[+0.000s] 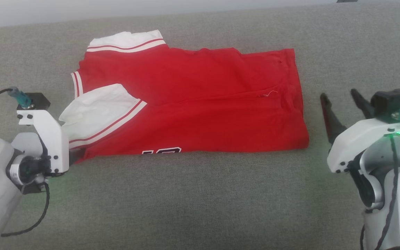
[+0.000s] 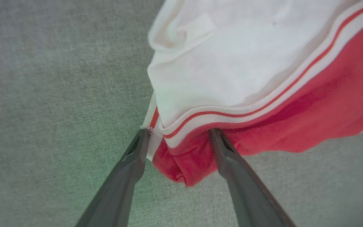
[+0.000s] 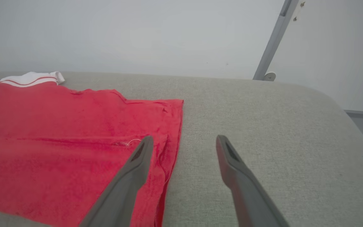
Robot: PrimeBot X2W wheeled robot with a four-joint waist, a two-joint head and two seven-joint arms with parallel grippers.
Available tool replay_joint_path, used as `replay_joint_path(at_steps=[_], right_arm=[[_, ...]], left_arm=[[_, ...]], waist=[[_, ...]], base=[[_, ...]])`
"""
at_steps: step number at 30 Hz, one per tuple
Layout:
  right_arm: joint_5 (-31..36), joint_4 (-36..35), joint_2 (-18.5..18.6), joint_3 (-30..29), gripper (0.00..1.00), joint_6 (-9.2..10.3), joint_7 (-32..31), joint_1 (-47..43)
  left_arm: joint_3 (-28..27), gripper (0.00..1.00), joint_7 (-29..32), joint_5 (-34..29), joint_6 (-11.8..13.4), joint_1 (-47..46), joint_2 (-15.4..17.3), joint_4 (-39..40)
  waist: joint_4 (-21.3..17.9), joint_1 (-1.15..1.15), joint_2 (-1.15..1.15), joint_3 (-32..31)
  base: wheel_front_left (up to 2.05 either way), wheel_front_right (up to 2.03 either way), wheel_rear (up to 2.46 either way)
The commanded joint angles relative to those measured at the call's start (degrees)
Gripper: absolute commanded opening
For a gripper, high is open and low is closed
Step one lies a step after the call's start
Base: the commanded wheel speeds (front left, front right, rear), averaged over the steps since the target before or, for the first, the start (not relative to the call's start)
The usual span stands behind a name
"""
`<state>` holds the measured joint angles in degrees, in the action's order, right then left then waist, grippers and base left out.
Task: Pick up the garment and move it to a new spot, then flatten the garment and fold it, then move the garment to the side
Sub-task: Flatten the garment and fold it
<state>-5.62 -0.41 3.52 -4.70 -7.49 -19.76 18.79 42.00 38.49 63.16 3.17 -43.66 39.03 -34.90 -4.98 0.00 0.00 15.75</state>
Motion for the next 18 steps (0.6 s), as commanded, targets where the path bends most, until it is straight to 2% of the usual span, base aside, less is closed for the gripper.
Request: replay_joint_path(at_steps=[1,2,3,9,18], right_arm=[[-0.6,-0.2,-0.2,0.1,1.0,-0.01,-0.8,-0.6],[-0.8,0.0,-0.2,0.3,1.0,-0.01,-1.9,-0.8],[-1.1,0.1,-0.3,0.5,1.0,-0.01,-3.0,-0.9],[-2.7,2.1,0.6,0.9,1.0,-0.01,-11.8,-0.4],[-6.0,9.2,2.2,1.2,1.0,-0.01,-23.8,4.1]], left_arm=[[0.7,0.48,0.3,0.2,-0.4,0.5,-1.2,-1.5],[1.2,0.15,0.4,-0.2,-1.3,0.2,-1.5,-2.1],[1.1,0.0,0.1,-0.1,-1.9,-0.1,-1.9,-2.7],[1.5,0.0,-0.1,0.2,-4.5,-1.6,-3.7,-5.6],[1.6,0.0,-1.6,-0.3,-6.3,-4.8,-5.9,-8.2]], waist=[[0.0,0.0,0.0,0.1],[0.0,0.0,0.0,0.1],[0.1,0.0,0.0,0.2],[0.8,0.0,0.0,0.6],[3.0,0.0,0.0,2.0]], base=[[0.0,0.0,0.0],[0.0,0.0,0.0],[0.0,0.0,0.0],[0.0,0.0,0.0],[0.0,0.0,0.0]])
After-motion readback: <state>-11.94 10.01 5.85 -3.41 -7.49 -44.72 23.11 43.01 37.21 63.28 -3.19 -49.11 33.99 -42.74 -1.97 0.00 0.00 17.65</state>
